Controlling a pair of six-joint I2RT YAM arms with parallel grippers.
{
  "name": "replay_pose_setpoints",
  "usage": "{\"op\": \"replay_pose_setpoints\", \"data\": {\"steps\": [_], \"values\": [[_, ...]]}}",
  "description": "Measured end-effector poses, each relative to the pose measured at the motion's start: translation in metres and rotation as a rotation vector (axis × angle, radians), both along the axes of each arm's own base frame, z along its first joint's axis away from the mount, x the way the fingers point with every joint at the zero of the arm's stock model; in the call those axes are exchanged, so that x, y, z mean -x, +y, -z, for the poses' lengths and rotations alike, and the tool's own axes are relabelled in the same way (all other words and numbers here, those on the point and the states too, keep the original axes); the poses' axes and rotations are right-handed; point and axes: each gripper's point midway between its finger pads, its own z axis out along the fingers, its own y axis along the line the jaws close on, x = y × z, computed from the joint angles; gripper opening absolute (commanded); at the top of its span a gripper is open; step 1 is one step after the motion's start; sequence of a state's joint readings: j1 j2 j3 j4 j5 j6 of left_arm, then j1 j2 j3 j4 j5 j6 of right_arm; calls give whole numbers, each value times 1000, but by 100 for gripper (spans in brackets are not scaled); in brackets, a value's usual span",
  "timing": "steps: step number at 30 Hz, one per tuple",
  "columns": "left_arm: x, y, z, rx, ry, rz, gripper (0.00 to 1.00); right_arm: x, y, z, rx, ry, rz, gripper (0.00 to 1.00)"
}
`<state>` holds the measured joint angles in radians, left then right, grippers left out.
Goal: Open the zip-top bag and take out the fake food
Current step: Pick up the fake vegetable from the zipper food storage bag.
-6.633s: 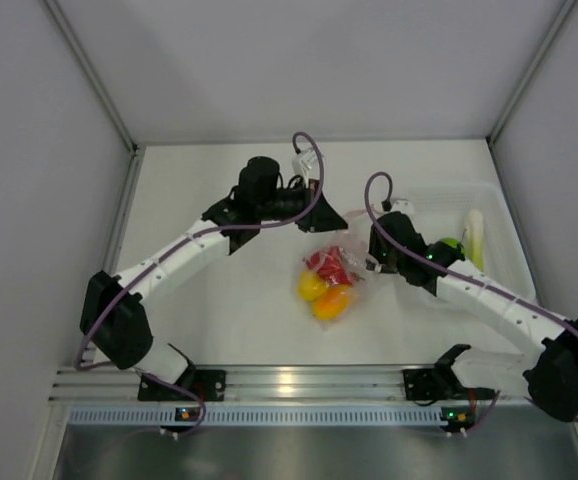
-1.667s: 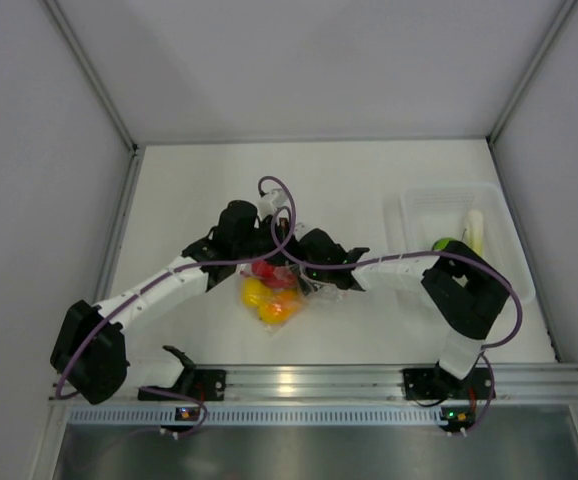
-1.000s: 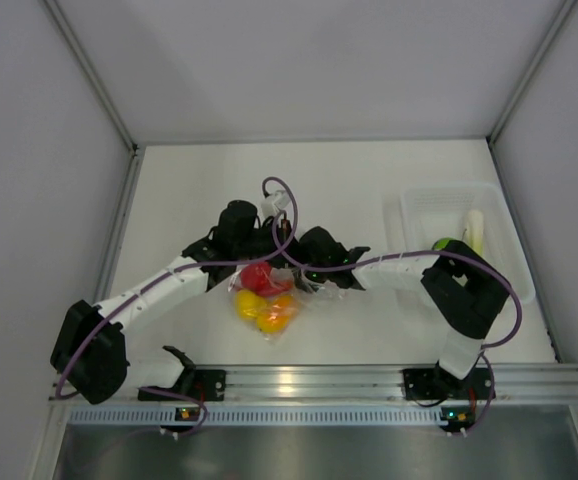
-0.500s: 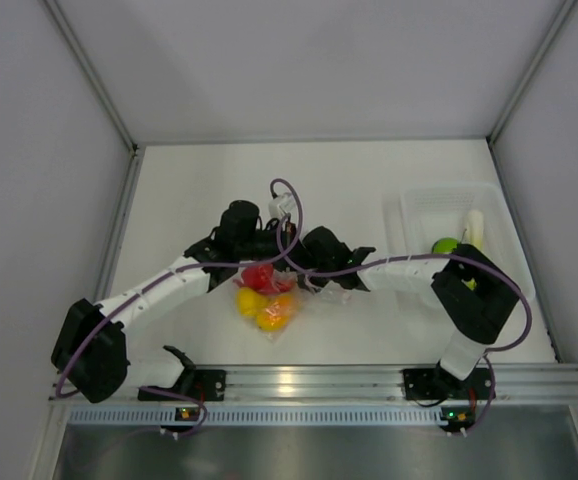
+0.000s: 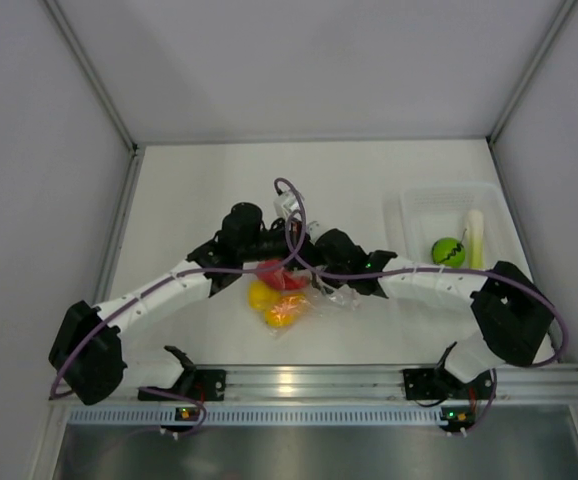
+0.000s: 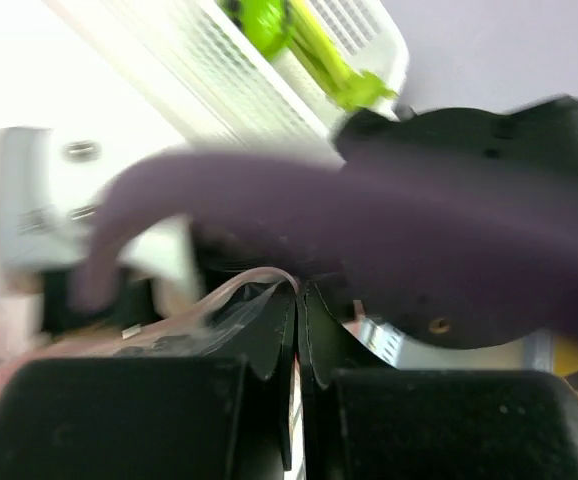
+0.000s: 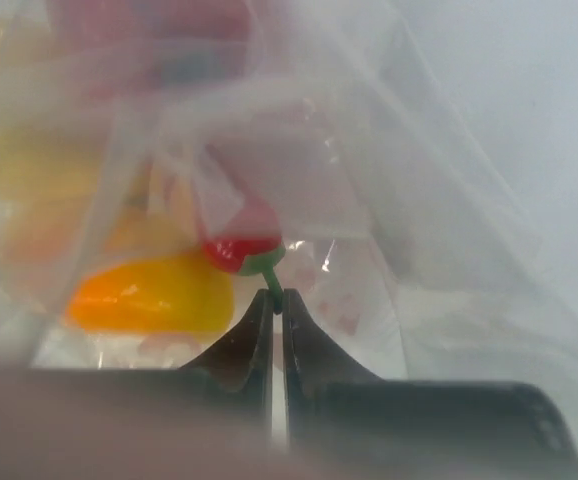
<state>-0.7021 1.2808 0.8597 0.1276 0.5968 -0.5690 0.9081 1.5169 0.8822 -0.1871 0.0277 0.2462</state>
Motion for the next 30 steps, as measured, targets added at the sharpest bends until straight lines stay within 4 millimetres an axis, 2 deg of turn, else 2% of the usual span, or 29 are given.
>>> {"op": "replay_pose_setpoints", "data": {"steps": [4, 12, 18, 22, 30], "values": [[-12, 12, 4, -25, -47, -108, 0, 8, -6, -12, -14, 17, 26, 0], [-7, 12, -4, 20, -107, -99, 0, 25, -26, -16, 50, 89, 63, 0], [-4, 5, -15, 82, -148, -65, 0, 21, -34, -32, 102, 90, 116, 0], [-3, 0, -24, 117, -180, -62, 0, 11, -25, -41, 95, 94, 164, 0], [-11, -6, -29, 127, -229, -144, 0, 11, -28, -42, 125, 130, 251, 0]]}}
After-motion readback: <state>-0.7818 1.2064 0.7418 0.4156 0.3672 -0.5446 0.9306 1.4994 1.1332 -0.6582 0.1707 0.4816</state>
